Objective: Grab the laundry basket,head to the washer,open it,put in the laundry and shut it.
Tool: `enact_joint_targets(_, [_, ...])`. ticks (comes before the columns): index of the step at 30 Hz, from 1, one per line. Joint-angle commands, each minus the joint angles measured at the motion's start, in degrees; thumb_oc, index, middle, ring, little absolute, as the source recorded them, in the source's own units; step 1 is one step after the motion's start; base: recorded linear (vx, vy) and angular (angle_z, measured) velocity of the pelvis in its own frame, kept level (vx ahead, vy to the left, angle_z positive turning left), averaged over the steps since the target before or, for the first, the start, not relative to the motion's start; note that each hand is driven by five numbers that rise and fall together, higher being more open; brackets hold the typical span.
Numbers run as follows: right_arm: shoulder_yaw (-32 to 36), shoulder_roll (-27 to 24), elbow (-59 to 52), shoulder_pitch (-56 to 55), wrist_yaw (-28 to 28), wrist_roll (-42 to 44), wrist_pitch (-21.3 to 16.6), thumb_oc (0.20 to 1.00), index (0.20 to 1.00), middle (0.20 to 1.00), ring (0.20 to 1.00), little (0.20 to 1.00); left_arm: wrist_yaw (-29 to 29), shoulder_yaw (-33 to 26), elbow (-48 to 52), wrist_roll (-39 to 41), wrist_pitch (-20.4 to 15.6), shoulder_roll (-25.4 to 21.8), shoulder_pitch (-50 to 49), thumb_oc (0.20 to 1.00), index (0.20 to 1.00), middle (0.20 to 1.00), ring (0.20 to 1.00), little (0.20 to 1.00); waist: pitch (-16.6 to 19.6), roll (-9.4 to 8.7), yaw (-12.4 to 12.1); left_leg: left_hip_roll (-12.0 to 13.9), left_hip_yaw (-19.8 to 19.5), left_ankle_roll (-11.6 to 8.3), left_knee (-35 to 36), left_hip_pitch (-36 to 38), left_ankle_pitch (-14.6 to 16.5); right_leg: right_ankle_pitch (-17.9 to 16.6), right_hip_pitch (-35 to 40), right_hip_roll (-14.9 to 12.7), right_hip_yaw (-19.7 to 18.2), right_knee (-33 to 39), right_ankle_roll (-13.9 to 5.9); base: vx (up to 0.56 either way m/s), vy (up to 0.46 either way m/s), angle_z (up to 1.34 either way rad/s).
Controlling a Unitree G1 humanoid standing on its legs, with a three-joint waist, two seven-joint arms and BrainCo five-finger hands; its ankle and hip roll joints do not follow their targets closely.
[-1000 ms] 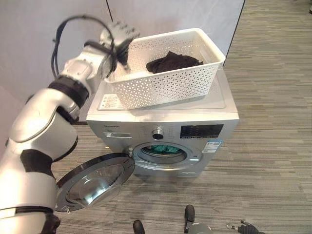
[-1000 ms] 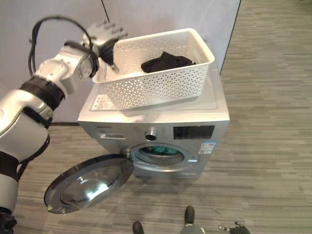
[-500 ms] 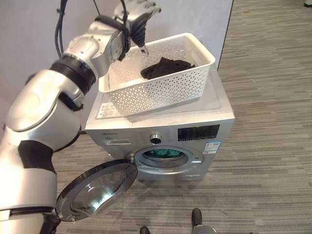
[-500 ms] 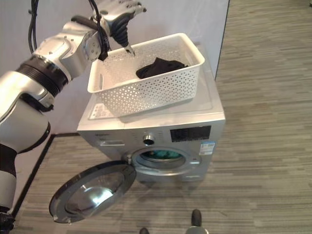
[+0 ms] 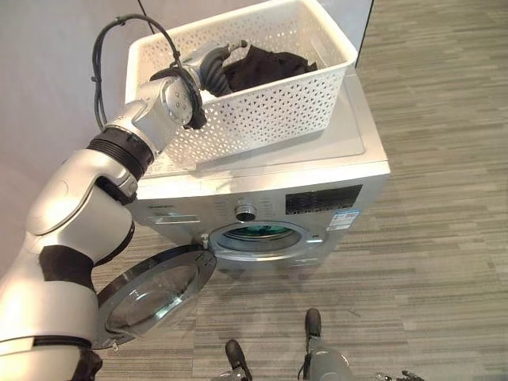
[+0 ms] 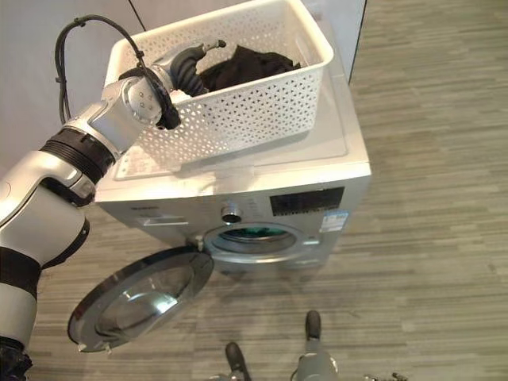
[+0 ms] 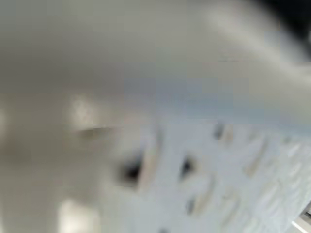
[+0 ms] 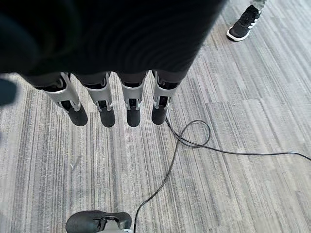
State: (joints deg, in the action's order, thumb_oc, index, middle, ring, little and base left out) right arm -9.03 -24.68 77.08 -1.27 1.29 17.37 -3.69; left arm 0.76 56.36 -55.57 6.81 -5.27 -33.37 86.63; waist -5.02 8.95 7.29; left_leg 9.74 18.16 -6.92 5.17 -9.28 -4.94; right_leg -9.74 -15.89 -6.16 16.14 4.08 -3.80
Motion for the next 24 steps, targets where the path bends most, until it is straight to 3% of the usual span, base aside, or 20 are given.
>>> enact_joint_targets(1, [-0.8,0.8,0.7,2.8,-1.1,2.0,-0.3,1.000,1.000,1.000,1.000,1.000,-3.5,-5.5,-6.6,2.8,-1.0,-2.4,8.4,1.000,1.000,1.000,1.000,1.000,-4.5,-1.41,1.3,2.9,-2.5,-2.11,-0.2,2.8,-1.3,-0.6,0.3,-4.1,-0.2,0.9,-7.69,-0.02,0.044,0.02])
enact_joint_targets(5, [-1.6,1.4,0.3,2.8,-0.6,2.4,-0.5,1.000,1.000,1.000,1.000,1.000,-3.4,-5.8,-8.2,3.9,-0.8,-1.2,9.0,1.000,1.000,1.000,1.000,1.000,-5.3,-2.00,2.0,2.7,-2.9,-1.98,-0.2,1.1,-1.3,-1.3,-1.3,-4.4,-0.7,0.9,-7.83,0.00,0.019,0.01])
enact_joint_targets(10, [-1.0,1.5,0.0,1.2,-0.3,2.7,-0.7,1.000,1.000,1.000,1.000,1.000,-2.8,-4.0,-7.2,-0.7,-0.6,-1.2,8.7,1.000,1.000,1.000,1.000,1.000,-5.6,-2.24,2.1,2.8,-3.0,-1.99,-0.2,1.2,-1.3,-1.3,-1.2,-4.6,-0.6,0.9,-7.92,0.02,0.006,0.00])
enact_joint_targets(17, [-1.0,0.9,-0.5,0.4,-0.2,3.0,-1.0,1.000,1.000,1.000,1.000,1.000,-5.1,-3.9,-7.1,-4.9,0.0,0.2,9.9,1.000,1.000,1.000,1.000,1.000,-5.2,-2.33,1.3,2.9,-3.6,-2.18,-0.2,1.6,-1.0,-0.6,0.1,-4.8,0.6,0.9,-8.04,0.01,-0.001,0.00])
enact_joint_targets(24, [-1.9,0.9,0.1,0.2,0.8,1.8,-0.3,1.000,1.000,1.000,1.000,1.000,-4.4,-0.3,-4.6,-6.4,-0.2,-1.9,12.3,1.000,1.000,1.000,1.000,1.000,-3.2,-2.43,-0.6,3.3,-4.9,-2.34,-0.2,3.5,-0.6,0.3,4.1,-5.0,3.0,0.9,-8.13,0.01,-0.011,0.10])
